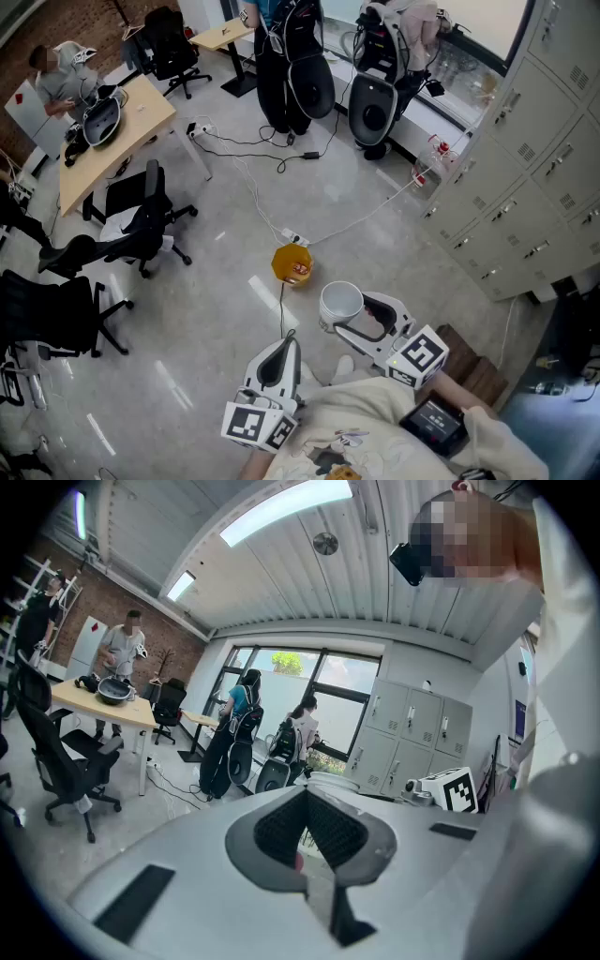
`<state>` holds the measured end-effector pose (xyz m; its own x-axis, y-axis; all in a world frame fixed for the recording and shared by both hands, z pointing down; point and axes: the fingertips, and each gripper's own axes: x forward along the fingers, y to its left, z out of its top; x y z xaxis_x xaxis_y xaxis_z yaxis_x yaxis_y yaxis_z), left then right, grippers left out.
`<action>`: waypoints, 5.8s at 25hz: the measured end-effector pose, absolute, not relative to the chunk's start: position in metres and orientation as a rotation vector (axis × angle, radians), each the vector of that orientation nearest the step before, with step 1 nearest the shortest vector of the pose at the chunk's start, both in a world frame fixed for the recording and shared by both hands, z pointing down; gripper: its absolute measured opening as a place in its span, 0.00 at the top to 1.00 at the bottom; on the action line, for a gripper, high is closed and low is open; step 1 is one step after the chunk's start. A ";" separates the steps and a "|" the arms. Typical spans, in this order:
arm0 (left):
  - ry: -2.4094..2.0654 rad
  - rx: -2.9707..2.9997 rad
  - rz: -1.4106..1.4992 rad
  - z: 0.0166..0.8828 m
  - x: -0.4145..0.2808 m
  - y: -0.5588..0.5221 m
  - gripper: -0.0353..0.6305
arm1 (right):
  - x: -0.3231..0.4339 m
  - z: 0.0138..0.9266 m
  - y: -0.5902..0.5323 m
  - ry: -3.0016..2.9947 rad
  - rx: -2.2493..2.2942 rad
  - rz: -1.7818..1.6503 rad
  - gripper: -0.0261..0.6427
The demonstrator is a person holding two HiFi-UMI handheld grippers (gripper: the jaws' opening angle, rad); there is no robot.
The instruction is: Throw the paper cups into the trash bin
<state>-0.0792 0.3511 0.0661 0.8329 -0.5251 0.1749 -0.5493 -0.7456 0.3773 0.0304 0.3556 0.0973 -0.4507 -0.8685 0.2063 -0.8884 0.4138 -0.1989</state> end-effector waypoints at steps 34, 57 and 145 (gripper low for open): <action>-0.873 2.548 0.090 0.090 -0.046 0.305 0.94 | 0.077 0.109 0.332 -2.645 1.592 0.515 0.51; -0.845 2.559 0.156 0.105 -0.032 0.017 0.94 | 0.087 0.124 0.036 -2.581 1.497 0.507 0.53; -1.042 1.777 0.769 0.929 -0.005 -0.021 0.94 | 0.083 0.963 -0.034 -1.840 0.779 0.740 0.48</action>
<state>-0.0049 -0.0210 0.9295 0.4491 -0.3251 0.8322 -0.8910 -0.2315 0.3905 0.0829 -0.0339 0.9625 -0.3265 -0.1890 0.9261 -0.7774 0.6111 -0.1494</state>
